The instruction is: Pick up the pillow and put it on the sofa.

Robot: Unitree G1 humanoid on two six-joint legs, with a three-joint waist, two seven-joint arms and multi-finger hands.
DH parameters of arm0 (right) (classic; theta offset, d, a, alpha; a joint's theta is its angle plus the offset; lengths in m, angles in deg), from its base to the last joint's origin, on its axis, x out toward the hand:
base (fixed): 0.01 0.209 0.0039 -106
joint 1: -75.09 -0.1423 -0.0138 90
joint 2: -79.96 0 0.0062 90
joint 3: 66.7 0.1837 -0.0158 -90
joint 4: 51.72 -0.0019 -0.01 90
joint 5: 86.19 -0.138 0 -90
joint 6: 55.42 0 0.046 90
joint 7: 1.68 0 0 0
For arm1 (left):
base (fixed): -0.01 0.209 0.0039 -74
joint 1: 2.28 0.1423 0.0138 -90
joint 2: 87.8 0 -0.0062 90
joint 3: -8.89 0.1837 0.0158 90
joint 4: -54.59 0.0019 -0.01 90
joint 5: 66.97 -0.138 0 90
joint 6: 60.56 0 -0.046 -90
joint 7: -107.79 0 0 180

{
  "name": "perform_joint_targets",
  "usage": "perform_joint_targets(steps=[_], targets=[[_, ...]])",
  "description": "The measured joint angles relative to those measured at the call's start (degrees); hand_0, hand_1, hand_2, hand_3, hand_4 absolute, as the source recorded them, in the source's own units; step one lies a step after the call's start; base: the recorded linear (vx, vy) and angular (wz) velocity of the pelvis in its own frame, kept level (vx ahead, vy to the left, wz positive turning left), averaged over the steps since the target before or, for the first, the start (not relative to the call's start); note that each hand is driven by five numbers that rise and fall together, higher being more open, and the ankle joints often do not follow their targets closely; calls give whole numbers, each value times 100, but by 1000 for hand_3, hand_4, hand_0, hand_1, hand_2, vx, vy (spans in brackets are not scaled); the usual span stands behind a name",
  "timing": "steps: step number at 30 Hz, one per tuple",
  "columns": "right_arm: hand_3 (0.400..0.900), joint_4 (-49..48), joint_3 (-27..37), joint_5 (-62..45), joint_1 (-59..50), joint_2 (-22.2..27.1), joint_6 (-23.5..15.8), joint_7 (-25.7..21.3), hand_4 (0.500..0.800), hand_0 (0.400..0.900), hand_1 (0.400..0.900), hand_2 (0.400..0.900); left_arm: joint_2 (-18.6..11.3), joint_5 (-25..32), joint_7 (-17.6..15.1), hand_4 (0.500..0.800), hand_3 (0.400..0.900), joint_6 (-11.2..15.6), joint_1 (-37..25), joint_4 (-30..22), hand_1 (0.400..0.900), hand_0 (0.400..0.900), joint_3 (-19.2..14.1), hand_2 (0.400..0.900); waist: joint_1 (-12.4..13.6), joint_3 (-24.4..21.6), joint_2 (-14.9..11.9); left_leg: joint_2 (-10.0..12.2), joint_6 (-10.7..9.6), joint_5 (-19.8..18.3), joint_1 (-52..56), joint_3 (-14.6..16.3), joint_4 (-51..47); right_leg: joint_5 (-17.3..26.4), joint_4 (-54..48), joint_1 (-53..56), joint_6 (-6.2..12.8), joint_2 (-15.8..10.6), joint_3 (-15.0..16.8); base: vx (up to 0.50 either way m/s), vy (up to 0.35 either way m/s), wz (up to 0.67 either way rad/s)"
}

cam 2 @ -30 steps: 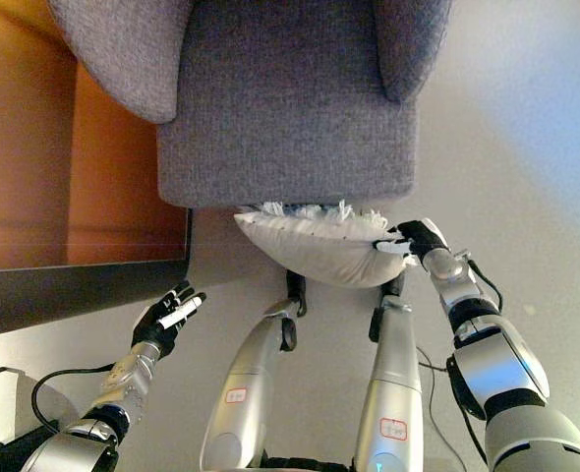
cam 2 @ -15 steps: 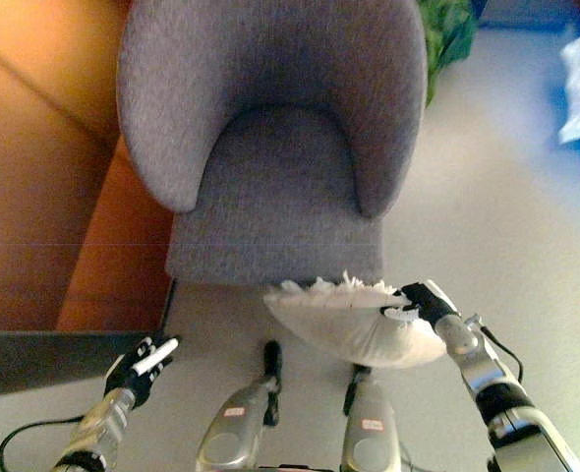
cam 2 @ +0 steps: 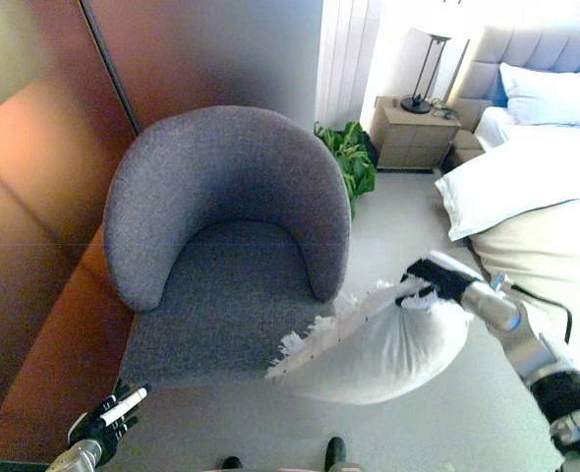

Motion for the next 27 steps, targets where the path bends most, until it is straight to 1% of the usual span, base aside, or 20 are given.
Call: perform_joint_targets(steps=[1, 3, 4, 6, 7, 8, 10, 12, 14, 15, 18, 19, 20, 24, 25, 27], targets=[[400, 15, -208, -59, -307, 109, -15, 28, 500, 400, 400, 400, 3, 1, 0, 800, 900, 1, 1, 71, 900, 900, 0, 900, 7, -30, -2, 20, -14, 10, -4, -8, 1, 12, -10, 9, -10, 3, -64, 0, 0, 0], [400, 72, -750, -133, -1106, 272, -68, 111, 500, 400, 400, 400, 5, 1, -7, 800, 900, 0, 13, 175, 900, 900, 12, 900, 18, -65, -2, 55, -51, 33, 2, -19, 3, 25, -30, 32, -28, 38, -94, 20, -19, 7], [400, 116, -843, -178, -1347, 273, -170, 113, 500, 400, 400, 400, 5, 2, -10, 800, 900, 0, 16, 182, 900, 900, 20, 900, 54, -87, -15, 70, -62, 39, -1, -23, 3, 24, -31, 43, -33, 58, -115, 29, -25, 10], [400, 364, -1436, -310, -2155, 281, -383, 119, 500, 400, 400, 400, 7, 4, -53, 800, 900, -9, 11, 191, 900, 900, 22, 900, 97, -103, -28, 96, -84, 49, 0, -32, 3, 39, -31, 57, -61, 90, -144, 38, -18, 10], [400, 450, -1626, -328, -2444, 279, -464, 123, 500, 400, 400, 400, 7, 6, -58, 800, 900, -12, -12, 190, 900, 900, 24, 900, 154, -114, -39, 109, -92, 53, -1, -52, 3, 37, -31, 67, -64, 101, -165, 50, -10, 11], [400, 584, -1987, -366, -2889, 276, -553, 132, 500, 400, 400, 400, 6, 9, -61, 800, 900, -19, -25, 190, 900, 900, 57, 900, 195, -134, -54, 119, -99, 53, -3, -65, 4, 30, -32, 75, -74, 106, -182, 54, -5, 11], [400, 759, -2335, -383, -3346, 231, -672, 140, 500, 400, 400, 400, 7, 14, -58, 800, 900, -29, -23, 190, 900, 900, 133, 900, 241, -166, -71, 124, -101, 54, -9, -105, 4, 21, -32, 91, -89, 100, -221, 56, 0, 14], [400, 984, -2422, -388, -3558, 74, -758, 148, 500, 400, 400, 400, 7, 26, -65, 800, 900, -33, -27, 190, 900, 900, 168, 900, 341, -210, -102, 127, -102, 54, -17, -180, 4, 1, -33, 128, -110, 90, -302, 60, -2, 21], [400, 1350, -2433, -386, -3688, -186, -820, 181, 500, 400, 400, 400, 9, 29, -93, 800, 900, -32, -30, 188, 900, 900, 300, 900, 410, -247, -122, 129, -103, 53, -22, -236, 4, -20, -33, 162, -110, 83, -358, 59, -16, 26], [400, 1518, -2457, -384, -3741, -289, -842, 190, 500, 400, 400, 400, 13, 30, -111, 800, 900, -32, -40, 188, 900, 900, 385, 900, 491, -251, -123, 130, -104, 53, -24, -247, 4, -24, -33, 167, -108, 81, -370, 57, -22, 32], [400, 1957, -2631, -373, -3830, -497, -919, 220, 500, 400, 400, 400, 60, 36, -124, 800, 900, -31, -39, 186, 900, 900, 434, 900, 535, -305, -121, 127, -111, 72, -119, -416, 17, -54, -33, 182, -111, 67, -526, 59, -15, 36], [400, 2089, -2660, -371, -3830, -551, -934, 221, 500, 400, 400, 400, 70, 51, -121, 800, 900, -31, -38, 185, 900, 900, 511, 900, 578, -312, -108, 126, -113, 79, -141, -469, 18, -67, -33, 190, -113, 68, -549, 67, -11, 38], [400, 2247, -2661, -358, -3830, -615, -978, 223, 500, 400, 400, 400, 110, 79, -119, 800, 900, -30, -40, 185, 900, 900, 528, 900, 642, -320, -94, 125, -117, 84, -156, -500, 18, -73, -34, 192, -116, 69, -577, 65, -8, 32], [400, 2935, -2661, -220, -3884, -869, -1080, 220, 500, 400, 400, 400, 294, 88, -111, 800, 900, -26, -48, 185, 900, 900, 654, 900, 725, -370, -10, 122, -131, 116, -282, -724, 43, -115, -36, 220, -120, 66, -799, 90, -17, 35], [400, 3109, -2661, -152, -3888, -896, -1109, 219, 500, 400, 400, 400, 330, 103, -109, 800, 900, -24, -60, 181, 900, 900, 705, 900, 799, -373, 11, 126, -136, 122, -289, -773, 42, -129, -37, 246, -121, 67, -842, 85, -21, 34], [400, 3480, -2661, -43, -3902, -959, -1120, 217, 500, 400, 400, 400, 381, 108, -77, 800, 900, -19, -59, 182, 900, 900, 776, 900, 853, -392, 45, 127, -145, 134, -288, -893, 43, -168, -37, 321, -117, 69, -978, 57, -25, 30]])
